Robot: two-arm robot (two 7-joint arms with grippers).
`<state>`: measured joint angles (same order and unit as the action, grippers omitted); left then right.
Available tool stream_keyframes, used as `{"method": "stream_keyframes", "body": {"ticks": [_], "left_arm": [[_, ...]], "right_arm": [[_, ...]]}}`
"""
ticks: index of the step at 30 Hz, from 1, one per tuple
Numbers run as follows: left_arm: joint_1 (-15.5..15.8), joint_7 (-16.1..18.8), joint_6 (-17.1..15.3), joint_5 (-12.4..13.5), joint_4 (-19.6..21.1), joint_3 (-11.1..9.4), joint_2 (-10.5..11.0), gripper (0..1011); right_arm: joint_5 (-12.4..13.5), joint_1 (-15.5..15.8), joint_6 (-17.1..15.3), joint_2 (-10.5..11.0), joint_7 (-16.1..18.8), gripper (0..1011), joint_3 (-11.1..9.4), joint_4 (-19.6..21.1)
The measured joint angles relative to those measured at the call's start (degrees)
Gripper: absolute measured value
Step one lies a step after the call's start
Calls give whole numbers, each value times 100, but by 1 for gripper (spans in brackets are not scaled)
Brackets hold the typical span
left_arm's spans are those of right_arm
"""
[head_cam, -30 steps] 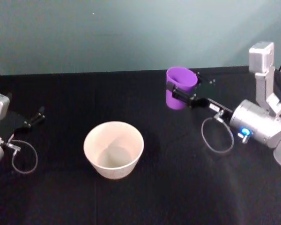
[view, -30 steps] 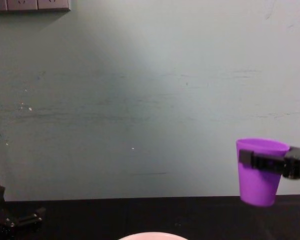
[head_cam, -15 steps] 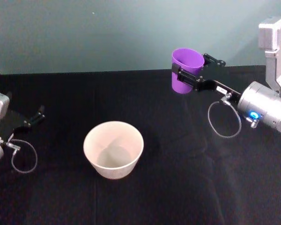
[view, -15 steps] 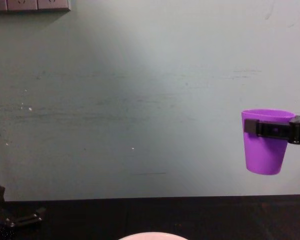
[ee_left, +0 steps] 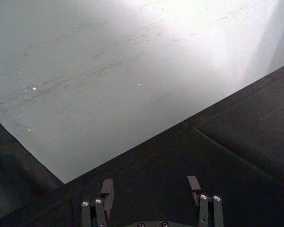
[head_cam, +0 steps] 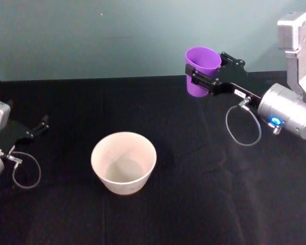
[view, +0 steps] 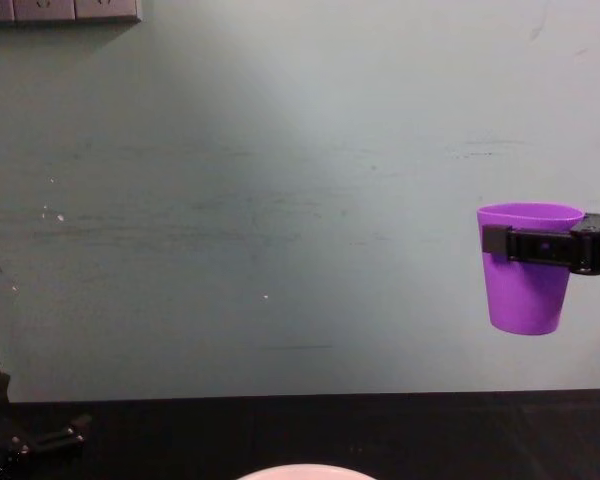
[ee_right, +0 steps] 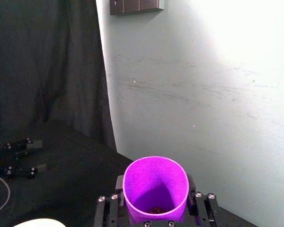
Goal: Pick up the cup and pour the mung beans from the cup into the bowl.
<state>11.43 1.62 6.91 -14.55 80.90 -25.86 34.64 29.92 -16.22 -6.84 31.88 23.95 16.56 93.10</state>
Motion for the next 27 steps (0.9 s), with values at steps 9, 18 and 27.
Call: {"method": "stream_keyframes", "body": {"ticks": [9,18,27], "left_arm": [[0,0,0,0,0,0,0,1012],[0,0,0,0,0,0,0,1011],[0,0,0,0,0,0,0,1011]], "right_arm": [[9,5,4,-3,4,726,-3,-13],[15,8,9,-3,12,726,-6,-18],[18,9,12,-3,21,726,-6,-24]]}}
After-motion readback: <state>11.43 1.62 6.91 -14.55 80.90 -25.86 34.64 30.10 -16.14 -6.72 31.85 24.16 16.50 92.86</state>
